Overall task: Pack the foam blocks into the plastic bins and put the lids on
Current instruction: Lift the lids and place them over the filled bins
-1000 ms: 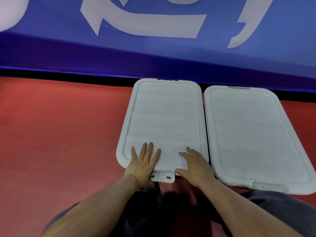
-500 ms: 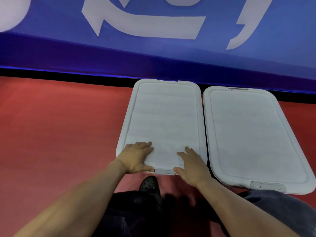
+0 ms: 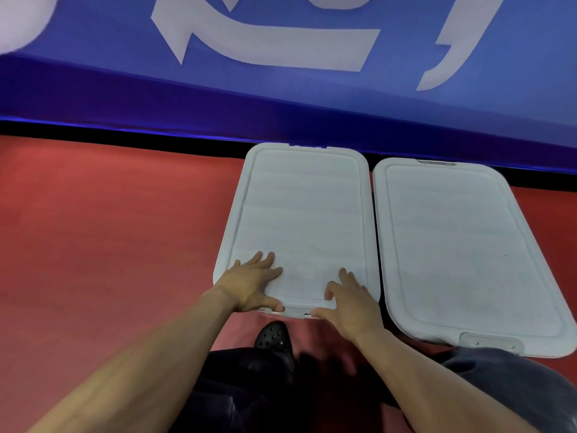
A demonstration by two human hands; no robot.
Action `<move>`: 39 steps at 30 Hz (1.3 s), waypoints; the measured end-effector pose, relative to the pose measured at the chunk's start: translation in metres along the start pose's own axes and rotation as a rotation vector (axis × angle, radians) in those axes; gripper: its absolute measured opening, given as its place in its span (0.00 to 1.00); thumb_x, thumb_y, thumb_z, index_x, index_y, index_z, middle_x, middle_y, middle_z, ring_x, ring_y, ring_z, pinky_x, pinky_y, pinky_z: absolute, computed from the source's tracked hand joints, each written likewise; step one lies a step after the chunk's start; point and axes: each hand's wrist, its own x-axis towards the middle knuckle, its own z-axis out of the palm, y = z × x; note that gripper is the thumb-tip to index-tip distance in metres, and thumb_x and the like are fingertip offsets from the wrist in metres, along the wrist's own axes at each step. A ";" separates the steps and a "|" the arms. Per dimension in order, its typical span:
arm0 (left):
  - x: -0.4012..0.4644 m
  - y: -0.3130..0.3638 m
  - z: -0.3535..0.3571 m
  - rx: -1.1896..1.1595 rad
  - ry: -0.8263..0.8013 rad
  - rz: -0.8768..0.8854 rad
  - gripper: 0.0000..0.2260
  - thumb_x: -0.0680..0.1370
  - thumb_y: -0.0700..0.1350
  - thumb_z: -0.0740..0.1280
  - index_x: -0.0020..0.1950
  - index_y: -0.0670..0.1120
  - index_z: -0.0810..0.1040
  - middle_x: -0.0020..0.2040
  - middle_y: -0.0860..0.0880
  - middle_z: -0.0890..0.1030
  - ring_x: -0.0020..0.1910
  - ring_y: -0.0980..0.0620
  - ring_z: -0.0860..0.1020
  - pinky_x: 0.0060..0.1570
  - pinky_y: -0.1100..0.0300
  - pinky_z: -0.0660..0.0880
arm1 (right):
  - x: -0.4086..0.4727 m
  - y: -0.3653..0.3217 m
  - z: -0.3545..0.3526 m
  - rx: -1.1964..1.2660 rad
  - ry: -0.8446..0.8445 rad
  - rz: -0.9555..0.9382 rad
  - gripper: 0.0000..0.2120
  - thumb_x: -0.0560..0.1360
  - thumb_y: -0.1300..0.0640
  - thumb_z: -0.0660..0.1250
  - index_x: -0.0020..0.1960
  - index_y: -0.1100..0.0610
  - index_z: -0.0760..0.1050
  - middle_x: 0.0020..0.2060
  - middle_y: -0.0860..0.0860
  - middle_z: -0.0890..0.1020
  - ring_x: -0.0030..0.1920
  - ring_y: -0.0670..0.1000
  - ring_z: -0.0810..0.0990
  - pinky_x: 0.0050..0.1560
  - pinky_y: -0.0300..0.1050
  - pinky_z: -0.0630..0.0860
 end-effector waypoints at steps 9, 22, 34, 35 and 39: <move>0.003 -0.007 0.005 -0.024 0.125 -0.012 0.42 0.70 0.74 0.66 0.79 0.60 0.61 0.83 0.56 0.50 0.81 0.54 0.48 0.79 0.47 0.51 | 0.005 -0.002 -0.004 0.032 0.091 0.024 0.19 0.70 0.30 0.68 0.47 0.44 0.78 0.76 0.47 0.65 0.76 0.49 0.63 0.73 0.48 0.63; 0.135 -0.041 -0.063 -0.054 0.461 -0.138 0.40 0.76 0.74 0.53 0.83 0.55 0.52 0.83 0.54 0.43 0.81 0.50 0.40 0.79 0.45 0.40 | 0.199 -0.018 -0.101 -0.061 0.182 -0.122 0.32 0.79 0.34 0.60 0.77 0.49 0.63 0.79 0.52 0.60 0.79 0.53 0.55 0.80 0.51 0.50; 0.238 -0.065 -0.079 0.090 0.662 -0.274 0.42 0.74 0.77 0.39 0.83 0.56 0.47 0.83 0.54 0.46 0.82 0.50 0.40 0.78 0.41 0.37 | 0.408 -0.010 -0.136 -0.346 0.230 -0.015 0.52 0.67 0.16 0.42 0.80 0.47 0.58 0.74 0.56 0.68 0.74 0.63 0.64 0.76 0.60 0.56; 0.239 -0.067 -0.079 0.090 0.668 -0.268 0.41 0.75 0.77 0.40 0.83 0.56 0.48 0.83 0.54 0.46 0.82 0.50 0.41 0.78 0.42 0.37 | 0.412 -0.012 -0.136 -0.371 0.248 -0.025 0.52 0.65 0.15 0.41 0.78 0.46 0.60 0.70 0.56 0.72 0.70 0.63 0.69 0.73 0.59 0.62; 0.240 -0.066 -0.078 0.109 0.675 -0.265 0.41 0.75 0.77 0.40 0.83 0.56 0.50 0.83 0.53 0.47 0.82 0.50 0.42 0.78 0.41 0.39 | 0.426 -0.014 -0.152 -0.290 0.162 -0.020 0.54 0.61 0.13 0.47 0.77 0.45 0.64 0.65 0.50 0.79 0.64 0.60 0.76 0.60 0.57 0.71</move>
